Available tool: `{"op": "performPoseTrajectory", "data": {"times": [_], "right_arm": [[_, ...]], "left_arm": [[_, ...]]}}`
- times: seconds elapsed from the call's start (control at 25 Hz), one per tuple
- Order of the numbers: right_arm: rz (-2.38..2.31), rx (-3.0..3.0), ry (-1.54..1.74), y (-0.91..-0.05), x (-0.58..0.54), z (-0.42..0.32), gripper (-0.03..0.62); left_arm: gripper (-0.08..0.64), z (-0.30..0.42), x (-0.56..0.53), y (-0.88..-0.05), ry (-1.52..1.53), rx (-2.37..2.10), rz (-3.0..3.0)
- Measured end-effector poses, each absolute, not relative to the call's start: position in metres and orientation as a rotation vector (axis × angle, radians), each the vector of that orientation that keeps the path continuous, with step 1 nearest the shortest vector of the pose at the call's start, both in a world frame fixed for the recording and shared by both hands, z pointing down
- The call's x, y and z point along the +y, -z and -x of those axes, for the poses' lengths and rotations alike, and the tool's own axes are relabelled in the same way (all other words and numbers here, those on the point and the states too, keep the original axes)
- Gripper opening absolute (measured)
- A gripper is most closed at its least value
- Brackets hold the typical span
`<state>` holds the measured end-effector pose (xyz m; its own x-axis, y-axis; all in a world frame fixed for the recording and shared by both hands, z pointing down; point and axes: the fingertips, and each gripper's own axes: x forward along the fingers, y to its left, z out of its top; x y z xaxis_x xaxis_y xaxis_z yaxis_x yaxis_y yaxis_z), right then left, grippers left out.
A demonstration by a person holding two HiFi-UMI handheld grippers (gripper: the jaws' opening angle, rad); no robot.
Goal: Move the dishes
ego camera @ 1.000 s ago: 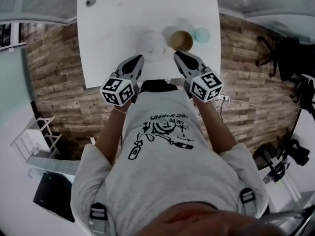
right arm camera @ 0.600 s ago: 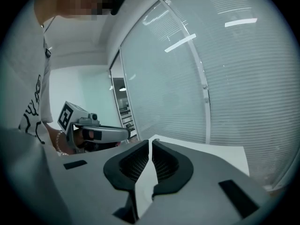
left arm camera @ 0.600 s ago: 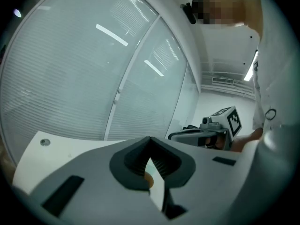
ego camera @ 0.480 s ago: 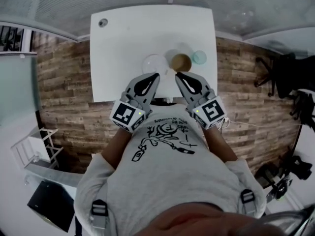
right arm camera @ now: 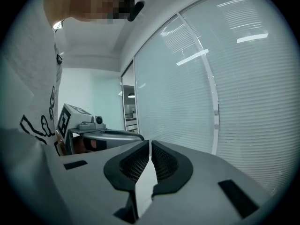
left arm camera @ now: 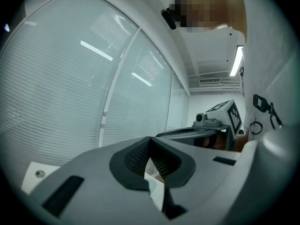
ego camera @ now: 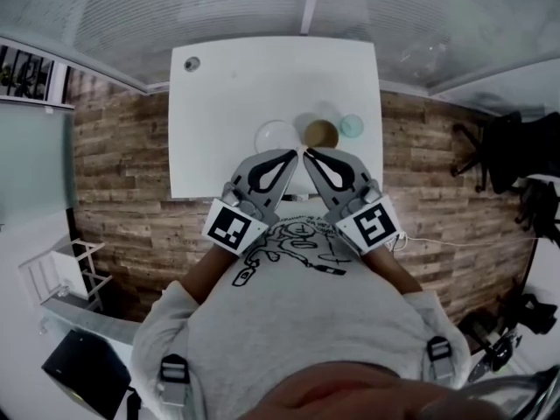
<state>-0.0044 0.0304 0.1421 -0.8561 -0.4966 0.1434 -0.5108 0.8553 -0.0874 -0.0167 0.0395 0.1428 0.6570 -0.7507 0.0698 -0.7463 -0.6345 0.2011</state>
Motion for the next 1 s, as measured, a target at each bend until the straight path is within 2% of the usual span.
{"op": "performPoseTrajectory", "data": {"times": [1.0], "right_arm": [[-0.876, -2.909, -0.187, -0.136, 0.016, 0.008, 0.041]], "left_arm": [[0.002, 0.035, 0.032, -0.145, 0.059, -1.231, -2.628]]}}
